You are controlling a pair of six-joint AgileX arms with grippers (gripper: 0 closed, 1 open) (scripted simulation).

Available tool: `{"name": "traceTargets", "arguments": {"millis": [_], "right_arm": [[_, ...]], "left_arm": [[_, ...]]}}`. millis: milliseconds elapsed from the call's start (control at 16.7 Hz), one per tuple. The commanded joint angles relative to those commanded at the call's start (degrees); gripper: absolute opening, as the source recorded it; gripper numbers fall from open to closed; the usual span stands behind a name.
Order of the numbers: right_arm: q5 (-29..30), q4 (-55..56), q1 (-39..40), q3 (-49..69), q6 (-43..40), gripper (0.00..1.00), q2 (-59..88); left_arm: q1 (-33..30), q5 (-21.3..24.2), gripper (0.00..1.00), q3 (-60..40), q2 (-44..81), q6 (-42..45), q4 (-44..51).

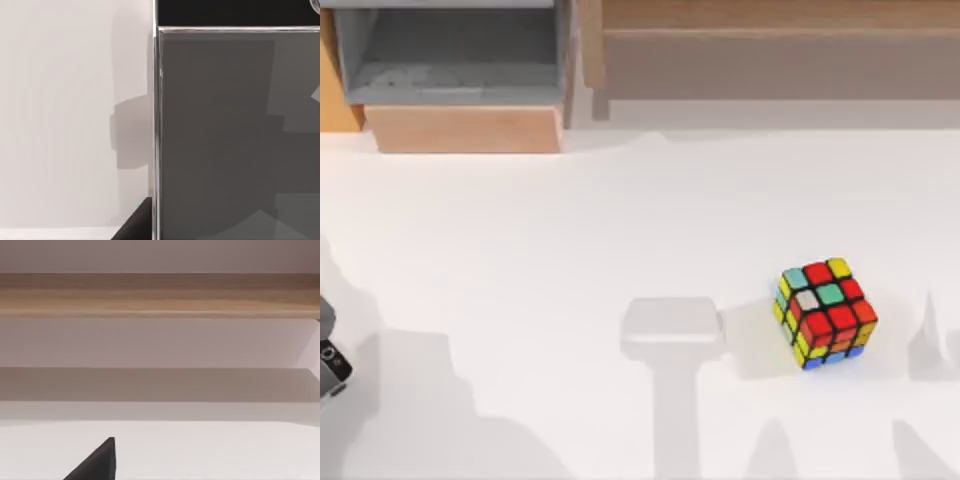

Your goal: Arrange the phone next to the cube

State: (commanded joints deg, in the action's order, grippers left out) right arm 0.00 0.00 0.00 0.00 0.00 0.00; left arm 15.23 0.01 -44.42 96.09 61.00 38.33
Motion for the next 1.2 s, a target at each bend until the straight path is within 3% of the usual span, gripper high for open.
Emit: {"name": "traceTargets", "arguments": {"millis": [1200], "right_arm": [[0.0,0.0,0.0,0.0,0.0,1.00,0.0]], "left_arm": [[-0.2,0.4,0.00,-2.7,-3.6,-0.4,6.3]]}}
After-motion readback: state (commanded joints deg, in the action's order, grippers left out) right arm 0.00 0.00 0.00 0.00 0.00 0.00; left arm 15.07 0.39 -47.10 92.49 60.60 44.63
